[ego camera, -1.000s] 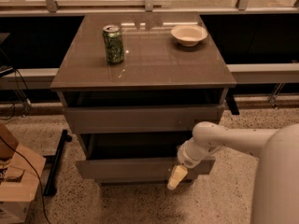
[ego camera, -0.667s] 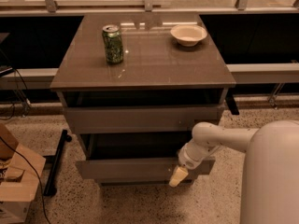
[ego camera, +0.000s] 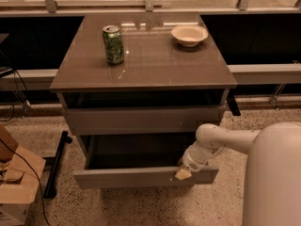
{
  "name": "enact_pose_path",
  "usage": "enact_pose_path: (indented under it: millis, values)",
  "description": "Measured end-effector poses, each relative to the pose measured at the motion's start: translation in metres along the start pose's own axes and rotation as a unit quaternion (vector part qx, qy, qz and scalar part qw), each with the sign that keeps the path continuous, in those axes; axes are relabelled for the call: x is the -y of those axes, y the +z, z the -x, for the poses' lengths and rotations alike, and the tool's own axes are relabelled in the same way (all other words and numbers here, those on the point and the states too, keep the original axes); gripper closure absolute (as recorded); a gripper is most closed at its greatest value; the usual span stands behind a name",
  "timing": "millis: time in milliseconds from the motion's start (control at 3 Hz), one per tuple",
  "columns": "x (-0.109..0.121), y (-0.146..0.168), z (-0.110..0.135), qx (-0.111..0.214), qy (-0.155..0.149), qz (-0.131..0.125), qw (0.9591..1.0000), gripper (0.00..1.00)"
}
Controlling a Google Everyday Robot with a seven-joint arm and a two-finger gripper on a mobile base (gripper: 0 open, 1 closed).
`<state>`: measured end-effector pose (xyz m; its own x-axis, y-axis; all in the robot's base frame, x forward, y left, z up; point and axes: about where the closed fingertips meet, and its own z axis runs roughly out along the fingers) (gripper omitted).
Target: Open middle drawer
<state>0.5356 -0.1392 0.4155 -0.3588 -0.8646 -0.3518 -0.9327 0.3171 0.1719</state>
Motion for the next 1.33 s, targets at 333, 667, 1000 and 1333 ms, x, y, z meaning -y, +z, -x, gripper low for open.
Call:
enact_pose_path:
  millis: [333,667,1000,1333]
  values:
    - [0.0,0.0,0.0,0.0,0.0,0.0,1.0,0.67]
    - [-0.05,-0.004,-0.018,0.009,0.052,0.009,0.9986,0.38]
    - [-0.051,-0.005,-0.018,0.01,0.055,0.008,0.9984,0.13]
    - [-0.089,-0.001,-0.031,0.008,0.091,0.022,0.9955,0.0]
